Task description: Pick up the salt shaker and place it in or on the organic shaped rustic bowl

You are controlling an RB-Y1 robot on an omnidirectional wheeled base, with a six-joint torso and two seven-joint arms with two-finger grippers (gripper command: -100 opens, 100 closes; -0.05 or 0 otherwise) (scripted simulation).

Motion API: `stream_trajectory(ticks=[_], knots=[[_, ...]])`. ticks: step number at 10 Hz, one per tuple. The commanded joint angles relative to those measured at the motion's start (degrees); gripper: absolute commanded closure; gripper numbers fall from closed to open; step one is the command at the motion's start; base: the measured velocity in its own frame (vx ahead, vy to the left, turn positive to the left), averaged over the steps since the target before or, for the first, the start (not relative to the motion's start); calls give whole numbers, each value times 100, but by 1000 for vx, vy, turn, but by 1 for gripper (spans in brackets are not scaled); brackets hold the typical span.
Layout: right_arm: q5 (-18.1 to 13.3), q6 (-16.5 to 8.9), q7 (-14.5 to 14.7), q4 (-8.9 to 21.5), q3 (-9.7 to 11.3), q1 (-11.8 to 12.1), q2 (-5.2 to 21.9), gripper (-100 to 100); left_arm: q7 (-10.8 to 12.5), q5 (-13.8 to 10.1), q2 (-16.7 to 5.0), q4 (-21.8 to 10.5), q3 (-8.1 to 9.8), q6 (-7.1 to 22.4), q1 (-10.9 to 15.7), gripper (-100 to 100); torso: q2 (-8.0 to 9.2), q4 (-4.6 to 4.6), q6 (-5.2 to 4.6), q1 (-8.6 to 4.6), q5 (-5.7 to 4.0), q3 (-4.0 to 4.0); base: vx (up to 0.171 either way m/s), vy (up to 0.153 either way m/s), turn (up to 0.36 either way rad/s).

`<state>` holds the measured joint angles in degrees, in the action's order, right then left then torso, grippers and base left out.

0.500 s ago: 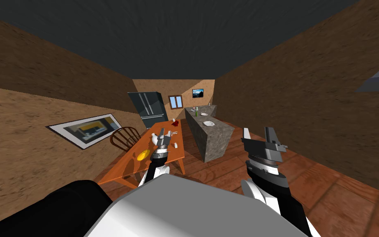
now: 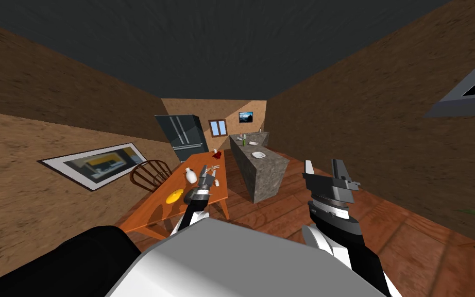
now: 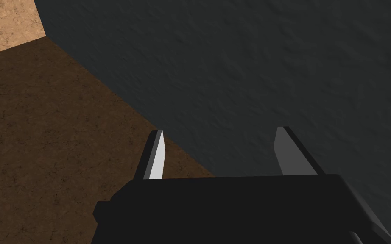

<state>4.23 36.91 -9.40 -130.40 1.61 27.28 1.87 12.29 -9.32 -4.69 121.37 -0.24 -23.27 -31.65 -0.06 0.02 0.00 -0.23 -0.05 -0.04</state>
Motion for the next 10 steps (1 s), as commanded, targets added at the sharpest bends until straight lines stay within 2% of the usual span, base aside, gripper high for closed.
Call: stream_trajectory(ticks=[1, 7, 8, 10], knots=[[0, 0, 0, 0, 0, 0, 0, 0, 177, -196, -111, -125, 46, 222, -32, -100, 0, 0, 0, 0, 0, 0, 20, -50, -46], [0, 0, 0, 0, 0, 1, 0, 0, 928, -1025, -346, -1014, 272, 921, -12, -100, -15, 4, 1, 2, 1, -9, 45, -56, -26], [0, 0, 0, 0, 0, 1, 0, 0, 928, -1025, -346, -1014, 272, 921, -12, -100, -17, 4, 0, 1, 0, -10, 37, -42, -2], [0, 0, 0, 0, 0, 0, 0, 0, 1203, -1326, -386, -1367, 377, 1170, 34, -100, -8, 2, 1, 11, 2, -5, 39, -32, -5]])
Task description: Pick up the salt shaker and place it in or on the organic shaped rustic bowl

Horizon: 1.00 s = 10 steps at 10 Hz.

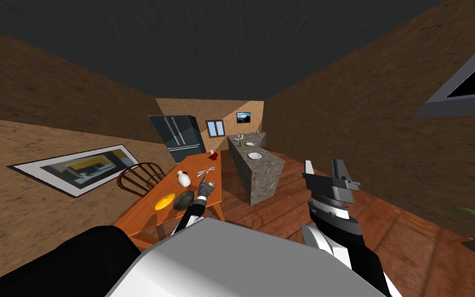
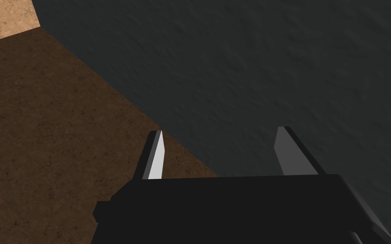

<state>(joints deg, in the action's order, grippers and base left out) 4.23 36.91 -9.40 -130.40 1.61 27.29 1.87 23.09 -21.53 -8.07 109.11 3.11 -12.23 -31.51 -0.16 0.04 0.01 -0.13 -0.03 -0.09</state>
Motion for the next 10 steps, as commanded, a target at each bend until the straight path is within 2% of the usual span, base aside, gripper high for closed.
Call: stream_trajectory(ticks=[1, 5, 6, 9, 10], knots=[[0, 0, 0, 0, 0, 0, 0, 0, 261, -256, -63, -286, 99, 191, 50, -100, 0, 0, 0, 0, 0, 0, 70, -46, 8], [0, 0, 0, 0, 0, 1, 0, 0, 806, -845, -108, -1031, 361, 667, 227, -100, -16, 4, 1, -4, -1, -9, 85, -51, 28], [0, 0, 0, 0, 0, 1, 0, 0, 806, -845, -108, -1088, 361, 667, 227, -100, -21, 4, -1, -6, -1, -12, 63, -34, 12], [0, 0, 0, 0, 0, 1, 0, 0, 1187, -1255, -133, -1650, 581, 991, 415, -100, -12, 2, 0, 6, 1, -7, 72, -23, 46], [0, 0, 0, 0, 0, 1, 0, 0, 1187, -1255, -133, -1664, 581, 991, 415, -100, -16, 3, 0, 6, 1, -9, 60, -25, 19]])
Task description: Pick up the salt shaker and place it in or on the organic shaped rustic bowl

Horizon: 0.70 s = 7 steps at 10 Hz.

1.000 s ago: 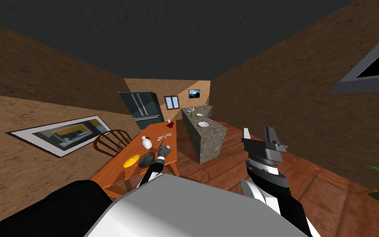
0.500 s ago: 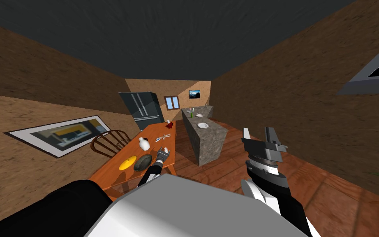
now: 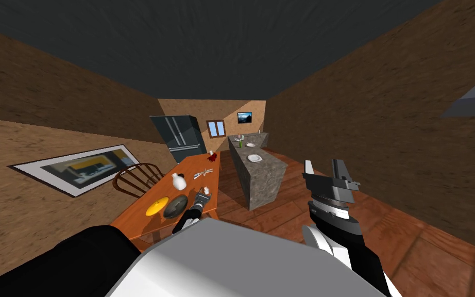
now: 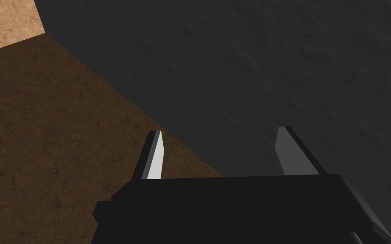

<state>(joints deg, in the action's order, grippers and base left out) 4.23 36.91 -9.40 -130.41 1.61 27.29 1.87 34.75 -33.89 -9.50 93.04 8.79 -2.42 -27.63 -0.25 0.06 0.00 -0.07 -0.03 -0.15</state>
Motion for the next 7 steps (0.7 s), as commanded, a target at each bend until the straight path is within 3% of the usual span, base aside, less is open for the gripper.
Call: stream_trajectory(ticks=[1, 7], knots=[[0, 0, 0, 0, 0, 0, 0, 0, 141, -146, 1, -245, 89, 109, 100, -100, 0, 0, 0, 0, 0, 0, 55, -17, 35], [0, 0, 0, 0, 0, 1, 0, 0, 736, -779, -39, -1268, 524, 594, 593, -100, -19, 4, 1, 8, 2, -11, 102, -9, 81]])
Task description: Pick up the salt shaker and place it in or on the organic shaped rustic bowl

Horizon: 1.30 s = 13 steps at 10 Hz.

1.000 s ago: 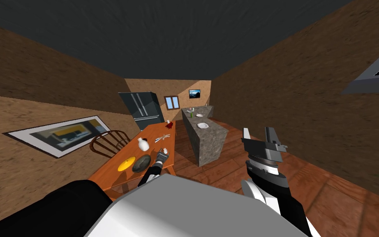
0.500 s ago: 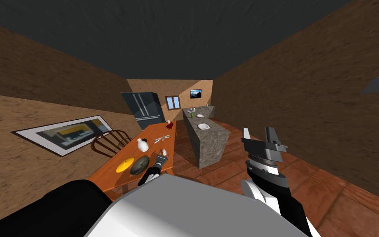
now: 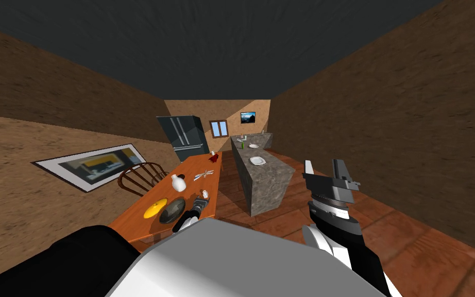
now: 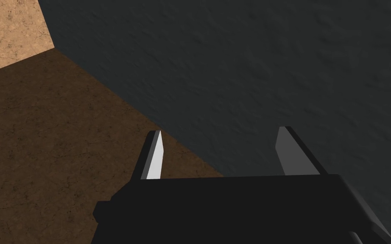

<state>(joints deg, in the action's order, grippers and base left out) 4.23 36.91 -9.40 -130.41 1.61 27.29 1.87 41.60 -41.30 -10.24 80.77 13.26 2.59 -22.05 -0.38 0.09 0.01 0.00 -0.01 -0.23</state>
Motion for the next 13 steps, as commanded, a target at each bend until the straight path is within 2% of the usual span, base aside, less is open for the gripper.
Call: stream_trajectory(ticks=[1, 7, 8, 9, 10, 11, 12, 13], knots=[[0, 0, 0, 0, 0, 0, 0, 0, 127, -118, 33, -185, 142, 154, 119, -100, 0, 0, 0, 0, 0, 0, 99, -8, 76], [0, 0, 0, 0, 0, 0, 0, 0, 457, -465, 42, -873, 475, 407, 578, -100, 9, -2, -1, 9, 2, 5, 84, 9, 79], [0, 0, 0, 0, 0, -1, 0, 0, 423, -446, 19, -833, 412, 349, 536, -100, 11, -2, -1, 9, 2, 6, 31, 4, 14], [0, 0, 0, 0, 0, -1, 0, 0, 433, -451, 21, -847, 421, 357, 546, 0, 24, -5, -2, 7, 1, 13, 6, 1, -3], [0, 0, 0, 0, 0, -2, 0, 0, 370, -402, 128, -1030, 388, 207, 668, -100, 34, -7, -1, 6, 1, 19, 36, 51, 3], [0, 0, 0, 0, 0, -1, 1, 0, 338, -378, 182, -1123, 373, 133, 728, -100, 28, -7, -2, 21, 4, 16, 43, 101, -8], [0, 0, 0, 0, -1, -1, 1, 0, 379, -437, 105, -1077, 335, 161, 666, -100, 26, -6, -2, 39, 8, 15, 16, 49, -10], [0, 0, 0, 0, 0, -1, 1, 0, 373, -436, 108, -1089, 330, 137, 672, 100, 33, -7, -1, 25, 6, 18, 3, 8, 0]])
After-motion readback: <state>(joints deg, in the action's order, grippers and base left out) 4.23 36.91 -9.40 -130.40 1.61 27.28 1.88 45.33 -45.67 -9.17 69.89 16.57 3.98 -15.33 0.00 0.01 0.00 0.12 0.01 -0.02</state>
